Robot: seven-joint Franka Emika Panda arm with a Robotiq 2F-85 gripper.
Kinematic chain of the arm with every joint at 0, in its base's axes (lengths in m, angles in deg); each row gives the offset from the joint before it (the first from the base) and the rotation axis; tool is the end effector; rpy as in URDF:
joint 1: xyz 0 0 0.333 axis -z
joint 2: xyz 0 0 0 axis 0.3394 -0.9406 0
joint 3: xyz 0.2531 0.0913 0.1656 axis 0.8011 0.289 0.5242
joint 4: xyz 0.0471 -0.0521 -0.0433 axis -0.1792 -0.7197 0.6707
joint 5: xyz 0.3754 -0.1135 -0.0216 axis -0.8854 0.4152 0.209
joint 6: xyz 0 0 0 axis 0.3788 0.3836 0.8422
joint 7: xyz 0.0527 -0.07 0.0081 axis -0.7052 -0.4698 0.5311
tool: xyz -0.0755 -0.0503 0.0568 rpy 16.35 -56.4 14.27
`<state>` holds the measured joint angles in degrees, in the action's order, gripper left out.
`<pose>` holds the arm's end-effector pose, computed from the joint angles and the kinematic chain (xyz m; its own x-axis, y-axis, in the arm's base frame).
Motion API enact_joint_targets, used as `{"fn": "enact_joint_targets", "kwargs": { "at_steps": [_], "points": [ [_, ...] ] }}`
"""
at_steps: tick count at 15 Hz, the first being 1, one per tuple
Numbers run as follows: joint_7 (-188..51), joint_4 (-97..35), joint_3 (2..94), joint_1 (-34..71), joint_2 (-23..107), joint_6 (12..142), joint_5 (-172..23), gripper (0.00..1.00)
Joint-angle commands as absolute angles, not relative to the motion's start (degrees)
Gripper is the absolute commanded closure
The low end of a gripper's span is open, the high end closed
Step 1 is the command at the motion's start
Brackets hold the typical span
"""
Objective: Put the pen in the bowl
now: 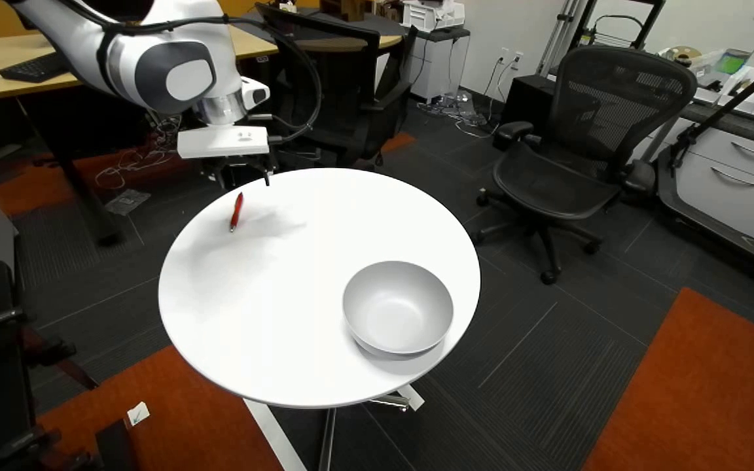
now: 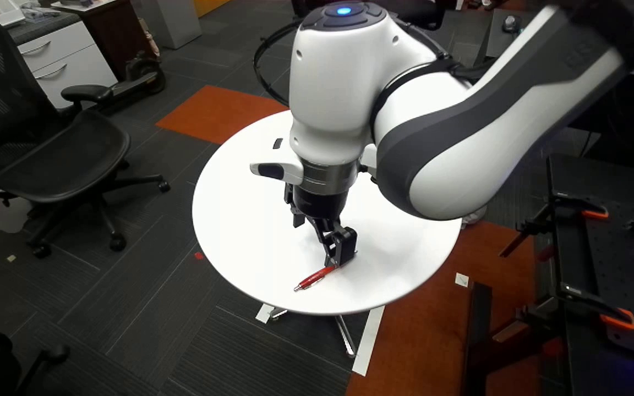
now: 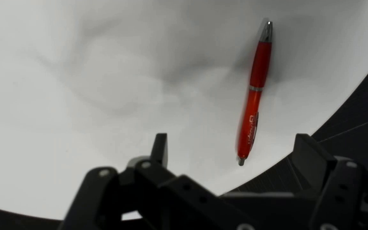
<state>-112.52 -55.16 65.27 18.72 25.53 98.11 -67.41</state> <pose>0.5881 0.1553 0.1773 0.4933 0.8612 0.1222 0.8630 -0.5022 0.0549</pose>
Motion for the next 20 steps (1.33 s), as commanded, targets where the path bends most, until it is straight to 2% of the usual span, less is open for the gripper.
{"fn": "enact_joint_targets", "kwargs": {
  "at_steps": [1, 20],
  "points": [
    [-115.03, -51.69, 67.54, 20.57, 22.17, 96.03, -68.75, 0.00],
    [-114.47, -50.58, 69.21, 20.76, 18.40, 94.12, -68.49, 0.00]
  ]
}}
